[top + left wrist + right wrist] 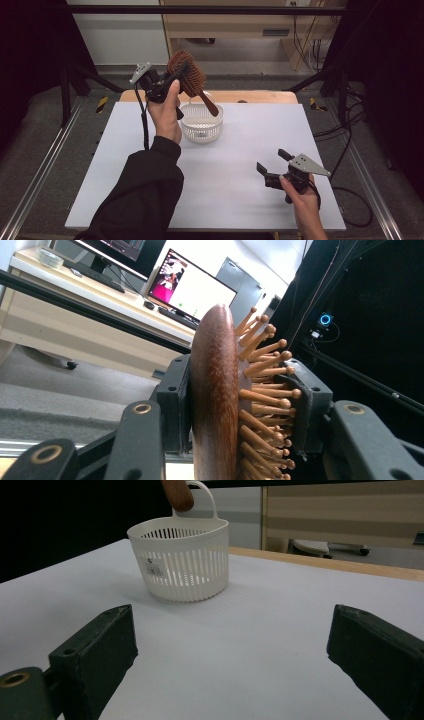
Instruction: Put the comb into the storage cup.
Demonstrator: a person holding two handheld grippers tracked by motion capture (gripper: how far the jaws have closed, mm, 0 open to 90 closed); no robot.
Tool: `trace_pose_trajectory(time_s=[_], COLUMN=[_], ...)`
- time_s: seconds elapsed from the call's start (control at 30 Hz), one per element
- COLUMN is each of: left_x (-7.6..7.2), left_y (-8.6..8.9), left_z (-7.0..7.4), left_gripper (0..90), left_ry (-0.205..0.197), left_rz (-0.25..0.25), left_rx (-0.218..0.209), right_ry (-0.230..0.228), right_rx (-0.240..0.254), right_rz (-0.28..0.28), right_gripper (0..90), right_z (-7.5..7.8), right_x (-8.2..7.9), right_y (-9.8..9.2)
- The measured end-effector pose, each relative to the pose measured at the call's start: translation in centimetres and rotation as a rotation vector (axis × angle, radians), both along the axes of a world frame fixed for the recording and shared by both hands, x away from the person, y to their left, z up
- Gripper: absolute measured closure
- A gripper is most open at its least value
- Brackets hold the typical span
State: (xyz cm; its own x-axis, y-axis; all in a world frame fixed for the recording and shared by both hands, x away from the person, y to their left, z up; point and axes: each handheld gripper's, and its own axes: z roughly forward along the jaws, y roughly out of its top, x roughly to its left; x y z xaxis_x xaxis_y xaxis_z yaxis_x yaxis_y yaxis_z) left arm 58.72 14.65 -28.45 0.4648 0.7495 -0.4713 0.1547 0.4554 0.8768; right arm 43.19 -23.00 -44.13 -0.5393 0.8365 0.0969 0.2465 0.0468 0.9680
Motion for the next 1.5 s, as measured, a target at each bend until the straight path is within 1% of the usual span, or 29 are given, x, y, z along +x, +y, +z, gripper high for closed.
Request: trace_pose_trajectory(time_s=[0.1,0.2,0.33,0.43,0.53,0.73,0.83,0.97,1.1,1.13,1.2,1.33,1.5], left_x=[0.3,0.4,0.4,0.4,0.5,0.9,1.1,1.2,1.3,1.3,1.5,1.5,1.7], left_y=[0.1,0.1,0.1,0.1,0.1,-0.1,-0.2,-0.2,-0.2,-0.2,-0.2,-0.2,-0.1], left_z=[-0.3,-0.4,-0.5,-0.6,-0.9,-1.4,-1.6,-1.9,-2.4,-2.5,-2.9,-3.1,-3.4], left_gripper=[51.7,51.7,51.7,51.7,51.7,51.7,51.7,51.7,51.7,51.7,51.7,51.6,51.6], left_ry=[0.007,0.003,0.002,0.005,0.008,0.014,0.014,0.011,0.019,0.019,0.024,0.022,0.027], left_rz=[0.003,0.010,0.009,0.010,0.013,0.029,0.026,0.032,0.030,0.034,0.024,0.022,0.030], left_rx=[-0.007,0.004,0.007,0.032,0.038,0.060,0.074,0.071,0.078,0.073,0.077,0.085,0.080], right_ry=[0.009,0.005,0.004,0.006,-0.003,0.004,0.003,0.007,0.005,0.008,0.005,0.004,0.006], right_rx=[-0.002,0.000,0.004,0.005,0.012,0.017,0.012,0.016,0.014,0.016,0.013,0.013,0.012], right_rz=[-0.001,0.000,0.003,-0.001,-0.004,0.001,0.002,0.000,-0.001,0.000,-0.001,0.001,0.003], right_gripper=[6.1,6.1,6.2,6.2,6.2,6.2,6.2,6.2,6.2,6.2,6.2,6.2,6.2], right_z=[-0.1,-0.1,-0.1,-0.1,0.0,-0.1,-0.1,-0.1,-0.1,-0.1,-0.1,-0.1,-0.1], right_x=[0.1,0.0,0.1,0.2,0.0,0.1,0.1,0.2,0.2,0.1,0.2,0.2,0.1], right_y=[0.1,0.1,0.1,0.0,-0.1,0.0,-0.1,0.0,0.0,0.0,0.0,0.0,0.0])
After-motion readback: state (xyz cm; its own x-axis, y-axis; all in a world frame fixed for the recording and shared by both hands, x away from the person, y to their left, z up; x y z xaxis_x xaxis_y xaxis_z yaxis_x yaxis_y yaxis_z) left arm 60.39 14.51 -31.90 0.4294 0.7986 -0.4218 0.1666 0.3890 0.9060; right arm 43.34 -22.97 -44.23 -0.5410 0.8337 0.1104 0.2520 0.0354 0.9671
